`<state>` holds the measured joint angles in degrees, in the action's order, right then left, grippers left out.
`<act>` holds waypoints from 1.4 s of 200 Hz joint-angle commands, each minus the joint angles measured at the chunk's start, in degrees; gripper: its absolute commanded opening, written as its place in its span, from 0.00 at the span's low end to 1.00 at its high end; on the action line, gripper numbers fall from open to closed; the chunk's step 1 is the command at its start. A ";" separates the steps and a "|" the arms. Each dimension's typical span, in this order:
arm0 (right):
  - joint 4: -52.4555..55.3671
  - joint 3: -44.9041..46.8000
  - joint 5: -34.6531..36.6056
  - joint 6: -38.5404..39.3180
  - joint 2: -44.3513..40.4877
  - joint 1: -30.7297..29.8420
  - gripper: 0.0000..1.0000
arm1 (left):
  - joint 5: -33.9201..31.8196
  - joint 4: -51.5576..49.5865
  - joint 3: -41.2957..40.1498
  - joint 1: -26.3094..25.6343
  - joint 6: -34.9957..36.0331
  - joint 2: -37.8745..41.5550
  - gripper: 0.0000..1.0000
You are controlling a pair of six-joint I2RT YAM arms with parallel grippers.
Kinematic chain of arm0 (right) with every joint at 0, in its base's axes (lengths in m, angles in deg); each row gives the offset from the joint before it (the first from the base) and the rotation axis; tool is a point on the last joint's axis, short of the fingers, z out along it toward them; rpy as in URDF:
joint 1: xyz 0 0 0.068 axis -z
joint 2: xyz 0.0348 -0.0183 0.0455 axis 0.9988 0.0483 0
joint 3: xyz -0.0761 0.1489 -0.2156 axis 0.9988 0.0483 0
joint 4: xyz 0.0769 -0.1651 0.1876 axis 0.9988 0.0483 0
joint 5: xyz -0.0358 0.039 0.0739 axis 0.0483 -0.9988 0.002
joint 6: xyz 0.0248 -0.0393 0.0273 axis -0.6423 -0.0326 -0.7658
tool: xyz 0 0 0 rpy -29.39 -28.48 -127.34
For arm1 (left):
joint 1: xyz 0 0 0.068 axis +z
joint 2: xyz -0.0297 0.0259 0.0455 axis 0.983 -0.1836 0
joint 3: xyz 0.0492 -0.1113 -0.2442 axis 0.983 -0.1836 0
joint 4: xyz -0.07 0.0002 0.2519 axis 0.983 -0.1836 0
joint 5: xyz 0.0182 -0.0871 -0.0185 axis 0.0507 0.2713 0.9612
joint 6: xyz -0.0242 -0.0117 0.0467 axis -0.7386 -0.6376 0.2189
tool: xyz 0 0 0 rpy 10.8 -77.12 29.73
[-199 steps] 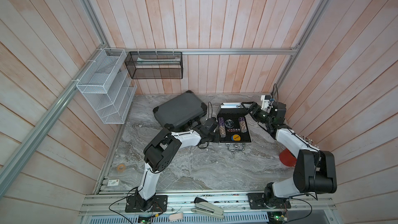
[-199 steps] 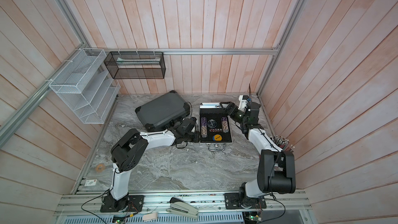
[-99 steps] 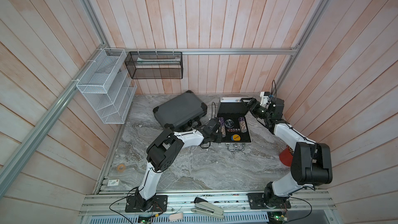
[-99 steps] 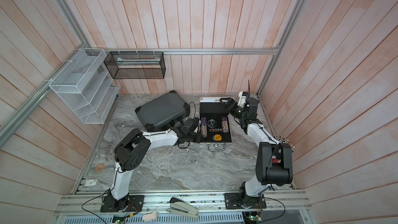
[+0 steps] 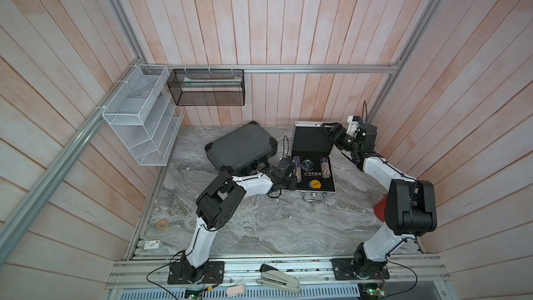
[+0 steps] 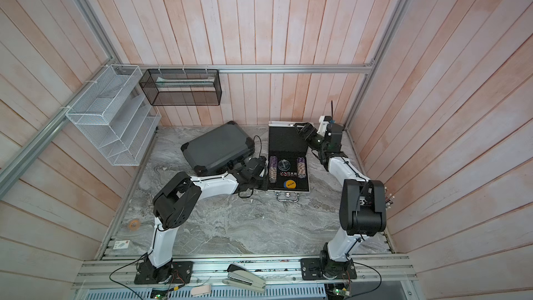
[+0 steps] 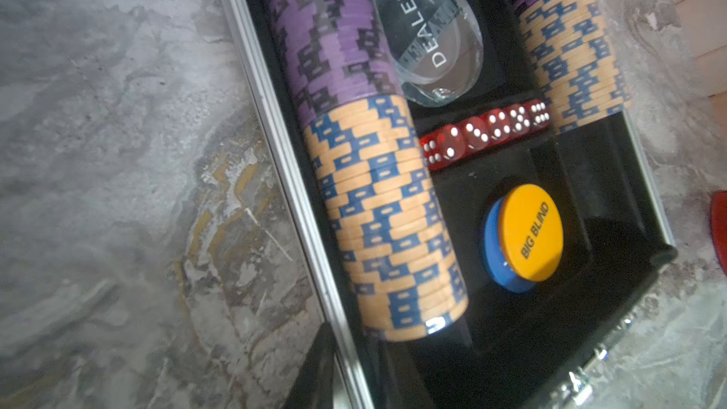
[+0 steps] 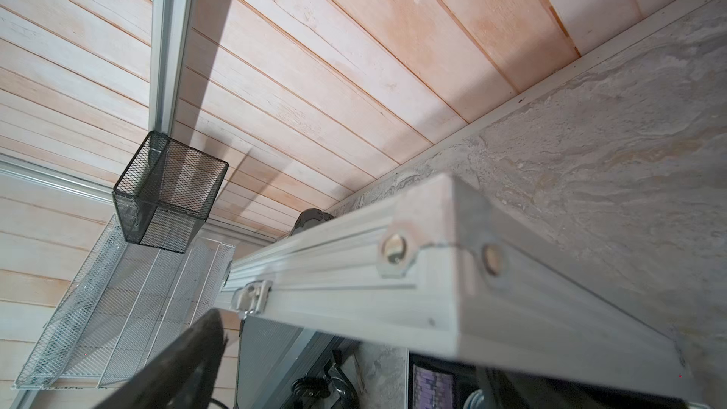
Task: Open the poker set cases
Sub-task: Open the case lid on the poker set case.
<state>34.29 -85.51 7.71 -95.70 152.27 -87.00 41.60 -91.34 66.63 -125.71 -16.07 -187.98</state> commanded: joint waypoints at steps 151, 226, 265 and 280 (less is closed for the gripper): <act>1.76 -4.05 1.39 2.35 2.57 5.43 0.98 | 5.31 -3.97 9.67 -1.42 0.13 -7.74 0.23; 2.29 -3.25 -0.64 3.45 2.67 10.20 0.98 | 8.57 -4.93 18.31 -2.67 -3.01 -13.86 0.24; 2.36 -3.23 -1.72 4.00 2.75 12.03 0.98 | 10.17 -4.77 21.48 -3.05 -4.61 -15.95 0.26; 2.38 -3.37 -2.29 4.01 2.91 12.73 0.98 | 10.97 -4.68 22.47 -3.07 -5.53 -16.76 0.27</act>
<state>36.39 -88.00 6.22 -93.05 154.28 -75.81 48.15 -94.55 87.44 -127.54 -20.25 -201.69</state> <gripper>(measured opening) 0.983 0.259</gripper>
